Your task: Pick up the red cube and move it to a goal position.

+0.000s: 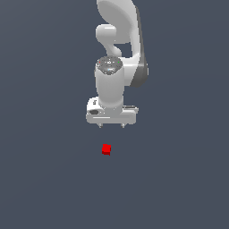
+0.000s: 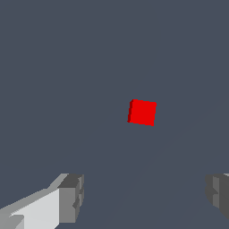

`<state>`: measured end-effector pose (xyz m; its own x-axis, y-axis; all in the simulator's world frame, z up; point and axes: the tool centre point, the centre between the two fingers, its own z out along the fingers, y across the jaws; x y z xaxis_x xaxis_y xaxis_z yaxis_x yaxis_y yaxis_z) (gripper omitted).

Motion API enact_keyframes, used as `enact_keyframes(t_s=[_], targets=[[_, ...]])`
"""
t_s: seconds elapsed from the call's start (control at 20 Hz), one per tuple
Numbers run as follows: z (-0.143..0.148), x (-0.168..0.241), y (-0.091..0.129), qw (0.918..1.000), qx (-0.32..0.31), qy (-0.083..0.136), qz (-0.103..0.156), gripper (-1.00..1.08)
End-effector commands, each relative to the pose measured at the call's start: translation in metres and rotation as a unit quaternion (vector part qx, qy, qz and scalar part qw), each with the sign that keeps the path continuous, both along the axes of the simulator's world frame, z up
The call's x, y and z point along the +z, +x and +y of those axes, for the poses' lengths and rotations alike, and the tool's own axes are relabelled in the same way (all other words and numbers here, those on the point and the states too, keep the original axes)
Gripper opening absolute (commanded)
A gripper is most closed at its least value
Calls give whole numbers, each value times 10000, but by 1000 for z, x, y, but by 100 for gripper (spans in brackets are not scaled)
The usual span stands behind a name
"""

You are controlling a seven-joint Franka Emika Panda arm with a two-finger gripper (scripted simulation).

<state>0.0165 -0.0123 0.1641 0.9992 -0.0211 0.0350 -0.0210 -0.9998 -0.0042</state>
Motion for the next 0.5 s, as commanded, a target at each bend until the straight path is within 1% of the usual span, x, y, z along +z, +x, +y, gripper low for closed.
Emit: enact_keyframes(t_s=[0.0,0.45], targets=[[-2,-13,4,10000,-65,-2,19,100],[-15,-82,30,9991,-414,-8,101,100]])
